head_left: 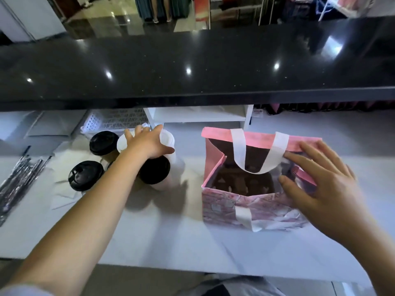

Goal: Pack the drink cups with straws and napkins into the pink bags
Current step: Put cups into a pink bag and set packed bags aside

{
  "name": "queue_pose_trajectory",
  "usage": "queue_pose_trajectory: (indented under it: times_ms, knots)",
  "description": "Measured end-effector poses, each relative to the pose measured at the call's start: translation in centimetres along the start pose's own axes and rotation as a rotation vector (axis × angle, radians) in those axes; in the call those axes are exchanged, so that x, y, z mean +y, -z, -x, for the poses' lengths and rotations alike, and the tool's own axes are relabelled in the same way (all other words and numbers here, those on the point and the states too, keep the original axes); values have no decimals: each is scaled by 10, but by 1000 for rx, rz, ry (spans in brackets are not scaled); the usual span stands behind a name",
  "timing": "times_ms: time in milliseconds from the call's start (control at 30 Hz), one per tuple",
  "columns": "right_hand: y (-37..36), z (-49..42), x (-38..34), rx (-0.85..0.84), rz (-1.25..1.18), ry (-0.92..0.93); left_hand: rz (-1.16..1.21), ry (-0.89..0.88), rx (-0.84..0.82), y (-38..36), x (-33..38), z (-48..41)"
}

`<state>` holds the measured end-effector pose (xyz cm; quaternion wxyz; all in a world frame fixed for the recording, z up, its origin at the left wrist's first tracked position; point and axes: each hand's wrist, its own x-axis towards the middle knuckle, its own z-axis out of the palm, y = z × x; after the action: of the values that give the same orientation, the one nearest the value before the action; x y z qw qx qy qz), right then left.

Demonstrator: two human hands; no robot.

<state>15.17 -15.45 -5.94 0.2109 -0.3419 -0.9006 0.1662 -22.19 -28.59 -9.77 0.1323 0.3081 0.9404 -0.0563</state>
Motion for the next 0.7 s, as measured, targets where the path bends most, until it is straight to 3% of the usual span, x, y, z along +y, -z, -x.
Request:
queue_pose_trajectory:
  times_ms: [100,400,467,600,700]
  knots:
    - [0,0,4,6,-42,10,-22,21,-68,-5,3,-17]
    - [4,-4,16,-6,-117,29,114,3,124,3,13,-3]
    - [9,-8,21,-37,-129,51,240,16,169,9,19,8]
    - [19,-9,22,-75,-182,69,762,-51,223,22,20,37]
    - [29,-17,25,-58,-274,81,899,-92,313,31,26,64]
